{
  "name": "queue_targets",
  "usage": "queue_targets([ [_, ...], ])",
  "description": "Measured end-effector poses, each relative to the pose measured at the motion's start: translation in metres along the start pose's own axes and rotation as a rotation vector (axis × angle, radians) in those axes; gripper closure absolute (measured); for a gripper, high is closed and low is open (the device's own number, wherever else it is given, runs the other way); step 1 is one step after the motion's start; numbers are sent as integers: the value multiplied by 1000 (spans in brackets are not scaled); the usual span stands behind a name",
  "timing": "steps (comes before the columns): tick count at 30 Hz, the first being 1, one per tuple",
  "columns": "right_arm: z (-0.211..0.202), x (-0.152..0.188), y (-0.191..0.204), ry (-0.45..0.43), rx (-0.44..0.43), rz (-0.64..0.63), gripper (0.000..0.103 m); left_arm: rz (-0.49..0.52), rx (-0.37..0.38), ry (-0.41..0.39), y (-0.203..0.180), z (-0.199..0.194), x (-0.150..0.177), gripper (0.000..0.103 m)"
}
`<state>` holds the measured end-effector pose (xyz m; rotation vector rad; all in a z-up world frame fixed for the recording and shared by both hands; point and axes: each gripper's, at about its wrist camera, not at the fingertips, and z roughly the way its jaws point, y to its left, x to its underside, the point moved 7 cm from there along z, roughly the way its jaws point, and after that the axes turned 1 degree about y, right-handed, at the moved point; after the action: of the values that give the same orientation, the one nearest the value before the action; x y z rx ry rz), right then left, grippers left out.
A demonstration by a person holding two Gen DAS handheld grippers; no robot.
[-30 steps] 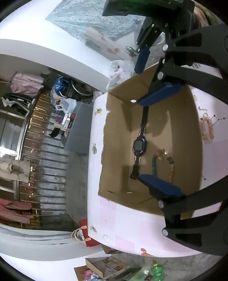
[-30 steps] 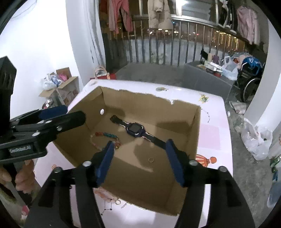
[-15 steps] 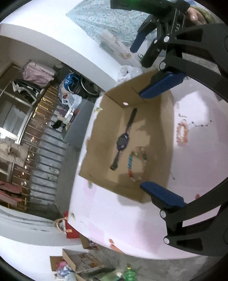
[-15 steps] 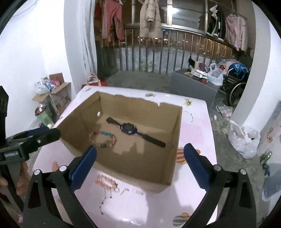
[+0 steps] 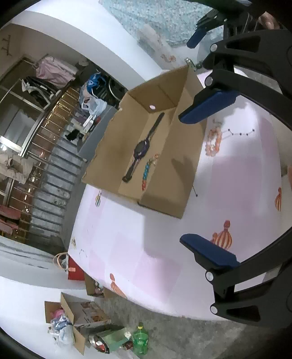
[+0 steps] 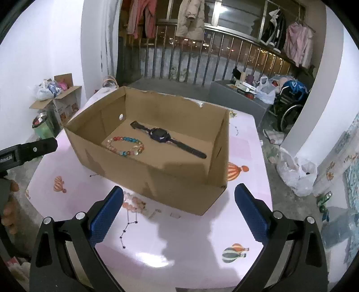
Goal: Organize jewelry
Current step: 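Withdraw the left gripper from the box back toward the pink bracelet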
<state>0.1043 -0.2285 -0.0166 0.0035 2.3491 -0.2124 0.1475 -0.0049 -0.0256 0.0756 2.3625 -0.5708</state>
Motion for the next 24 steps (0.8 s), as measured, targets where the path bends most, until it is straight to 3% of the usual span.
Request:
queue_targets([
  [11, -8, 1, 12, -64, -117, 19, 6, 7, 29, -11, 4, -1, 6, 8],
  [24, -5, 4, 10, -61, -143, 61, 6, 80, 108, -45, -10, 3, 11, 8],
])
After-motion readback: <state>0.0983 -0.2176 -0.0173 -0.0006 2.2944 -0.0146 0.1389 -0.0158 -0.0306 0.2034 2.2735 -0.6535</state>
